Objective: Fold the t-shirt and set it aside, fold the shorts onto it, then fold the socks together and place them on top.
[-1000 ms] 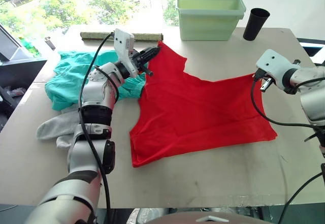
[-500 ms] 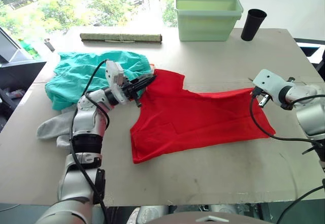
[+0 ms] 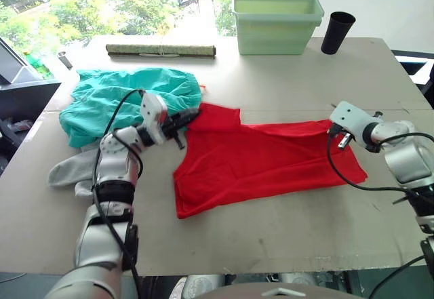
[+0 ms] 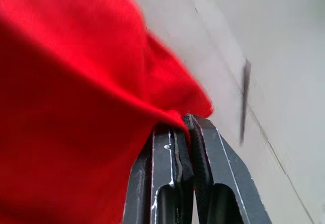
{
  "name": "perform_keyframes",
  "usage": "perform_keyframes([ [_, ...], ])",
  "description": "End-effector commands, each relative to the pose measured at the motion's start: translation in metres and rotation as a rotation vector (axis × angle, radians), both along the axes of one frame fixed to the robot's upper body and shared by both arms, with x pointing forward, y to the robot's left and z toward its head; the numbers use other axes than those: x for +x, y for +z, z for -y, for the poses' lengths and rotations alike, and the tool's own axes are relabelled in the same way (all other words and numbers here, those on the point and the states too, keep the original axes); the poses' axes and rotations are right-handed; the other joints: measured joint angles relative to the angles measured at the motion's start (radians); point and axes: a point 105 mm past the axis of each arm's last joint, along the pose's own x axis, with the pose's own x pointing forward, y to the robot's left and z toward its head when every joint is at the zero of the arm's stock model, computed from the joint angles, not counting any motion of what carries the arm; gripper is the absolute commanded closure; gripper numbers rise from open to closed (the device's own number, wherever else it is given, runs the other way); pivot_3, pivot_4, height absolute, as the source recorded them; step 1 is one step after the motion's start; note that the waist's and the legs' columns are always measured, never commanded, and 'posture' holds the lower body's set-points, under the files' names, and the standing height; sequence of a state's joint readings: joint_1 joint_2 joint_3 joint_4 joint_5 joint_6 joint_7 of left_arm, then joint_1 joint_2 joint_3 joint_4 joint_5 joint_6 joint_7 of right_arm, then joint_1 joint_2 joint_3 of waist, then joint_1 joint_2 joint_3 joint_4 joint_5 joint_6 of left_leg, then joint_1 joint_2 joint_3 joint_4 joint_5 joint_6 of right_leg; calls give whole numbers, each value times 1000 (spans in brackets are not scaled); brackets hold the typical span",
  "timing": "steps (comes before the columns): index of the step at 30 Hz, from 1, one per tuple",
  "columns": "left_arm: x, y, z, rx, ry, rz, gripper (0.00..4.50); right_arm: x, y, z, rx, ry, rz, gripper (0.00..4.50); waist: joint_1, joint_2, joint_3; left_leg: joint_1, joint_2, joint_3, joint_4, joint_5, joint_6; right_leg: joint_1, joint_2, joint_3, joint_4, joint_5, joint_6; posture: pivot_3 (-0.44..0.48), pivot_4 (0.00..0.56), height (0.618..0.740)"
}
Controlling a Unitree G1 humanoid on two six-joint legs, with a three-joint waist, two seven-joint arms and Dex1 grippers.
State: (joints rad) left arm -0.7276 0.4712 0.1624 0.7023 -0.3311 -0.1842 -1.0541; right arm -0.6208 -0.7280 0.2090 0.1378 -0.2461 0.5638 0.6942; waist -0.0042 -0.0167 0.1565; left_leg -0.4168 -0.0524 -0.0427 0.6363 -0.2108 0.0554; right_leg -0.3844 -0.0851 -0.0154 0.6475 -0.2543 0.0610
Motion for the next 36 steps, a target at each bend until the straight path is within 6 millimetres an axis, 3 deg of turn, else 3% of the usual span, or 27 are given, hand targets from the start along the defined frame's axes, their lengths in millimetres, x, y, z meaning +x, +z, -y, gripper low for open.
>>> perform_keyframes([
  [1,14,38,-6,-51,85,105,4500,18,44,2,7,-23,172,4433,-3,0,0,0,0,0,0,0,0,0,1,0,0,0,0,0,150,731],
  [6,6,35,3,-14,16,134,4500,21,37,-6,-16,17,157,4433,-8,-1,-1,1,0,2,-2,2,-4,0,2,2,-3,0,1,0,150,731],
  [10,-17,19,4,9,-95,127,4500,7,17,-7,-26,52,91,4433,-8,-1,-1,-1,1,5,-4,2,-4,-3,2,4,-3,0,1,0,150,731],
  [14,-43,-10,-3,102,-181,75,4500,-6,-2,-1,-56,53,32,4433,-9,0,-1,0,2,6,-3,2,-4,-3,-1,6,-2,0,0,0,150,731],
  [21,-51,-32,-10,186,-221,33,4500,-14,-14,1,-67,50,-15,4433,-6,0,-1,1,2,5,-1,0,0,-3,-1,5,0,1,-1,0,150,731],
  [29,-49,-36,-11,230,-217,46,4500,-10,-14,4,-66,31,-7,4433,-7,0,-1,1,2,5,-2,0,0,-3,-1,5,-1,1,-1,0,150,731],
  [32,-59,-47,-14,291,-281,25,4500,-14,-21,6,-53,28,-54,4433,-7,0,-1,1,2,5,-2,0,0,-3,-1,5,-1,1,-1,0,150,731],
  [34,-65,-53,-18,335,-302,23,4500,-18,-23,5,-32,35,-69,3997,-8,0,-1,1,2,5,-2,0,0,-3,-1,5,-1,1,-1,0,150,731],
  [35,-66,-54,-19,346,-305,27,3795,-22,-23,5,-21,34,-71,3646,-8,0,-1,1,2,5,-2,0,0,-3,-1,5,-1,1,-1,0,150,731],
  [36,-67,-54,-22,342,-293,29,3491,-25,-22,5,-8,30,-71,3200,-7,0,-1,1,2,5,-2,0,0,-3,-1,5,-1,1,-1,0,150,731],
])
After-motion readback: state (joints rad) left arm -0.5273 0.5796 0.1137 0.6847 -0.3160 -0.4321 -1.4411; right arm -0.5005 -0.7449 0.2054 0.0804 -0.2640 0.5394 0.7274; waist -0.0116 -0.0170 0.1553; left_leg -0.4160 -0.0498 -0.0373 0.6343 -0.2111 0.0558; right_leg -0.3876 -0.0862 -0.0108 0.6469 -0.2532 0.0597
